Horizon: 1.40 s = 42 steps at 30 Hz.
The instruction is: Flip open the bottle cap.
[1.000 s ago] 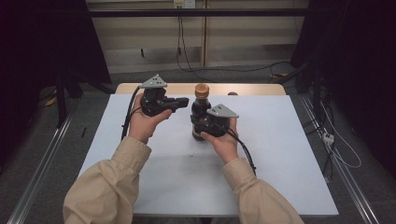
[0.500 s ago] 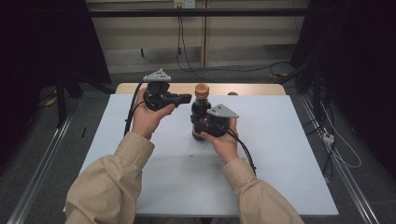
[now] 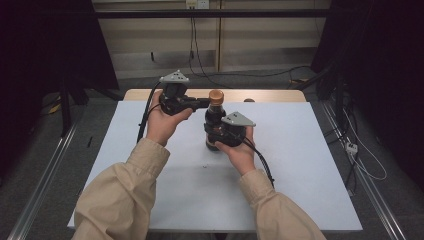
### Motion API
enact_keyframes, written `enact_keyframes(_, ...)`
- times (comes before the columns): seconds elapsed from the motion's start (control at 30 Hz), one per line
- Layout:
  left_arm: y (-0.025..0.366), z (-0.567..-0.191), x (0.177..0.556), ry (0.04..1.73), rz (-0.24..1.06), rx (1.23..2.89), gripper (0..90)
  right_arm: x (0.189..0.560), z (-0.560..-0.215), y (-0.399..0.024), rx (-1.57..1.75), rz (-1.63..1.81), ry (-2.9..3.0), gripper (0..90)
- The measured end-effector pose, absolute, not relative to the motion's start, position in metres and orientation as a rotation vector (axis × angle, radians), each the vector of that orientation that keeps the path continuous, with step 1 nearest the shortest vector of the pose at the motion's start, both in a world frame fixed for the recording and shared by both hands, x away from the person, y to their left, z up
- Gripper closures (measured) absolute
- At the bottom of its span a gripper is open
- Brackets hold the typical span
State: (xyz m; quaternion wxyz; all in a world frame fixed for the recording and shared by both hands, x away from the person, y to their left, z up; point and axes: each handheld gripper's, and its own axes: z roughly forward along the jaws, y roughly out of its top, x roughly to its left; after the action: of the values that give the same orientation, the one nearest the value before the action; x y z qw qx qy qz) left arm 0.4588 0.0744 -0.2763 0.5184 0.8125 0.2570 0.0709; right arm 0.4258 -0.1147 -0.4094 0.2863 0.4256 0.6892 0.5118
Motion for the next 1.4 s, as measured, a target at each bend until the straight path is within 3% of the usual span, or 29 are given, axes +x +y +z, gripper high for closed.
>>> enact_keyframes(1.0,0.066,-0.272,0.455,0.604,0.252,1.96,90.0,0.426,-0.409,-0.116,1.159,1.354,1.842,32.2)
enact_keyframes(1.03,0.067,-0.271,0.455,0.594,0.242,1.9,90.0,0.426,-0.408,-0.116,1.162,1.354,1.842,32.2)
enact_keyframes(1.1,0.066,-0.253,0.452,0.555,0.242,1.815,90.0,0.425,-0.408,-0.114,1.142,1.346,1.853,32.2)
enact_keyframes(1.23,0.048,-0.224,0.447,0.543,0.304,1.87,90.0,0.419,-0.407,-0.099,1.041,1.274,1.868,32.0)
enact_keyframes(1.4,0.056,-0.229,0.448,0.571,0.291,1.901,90.0,0.423,-0.406,-0.115,1.148,1.33,1.864,31.7)
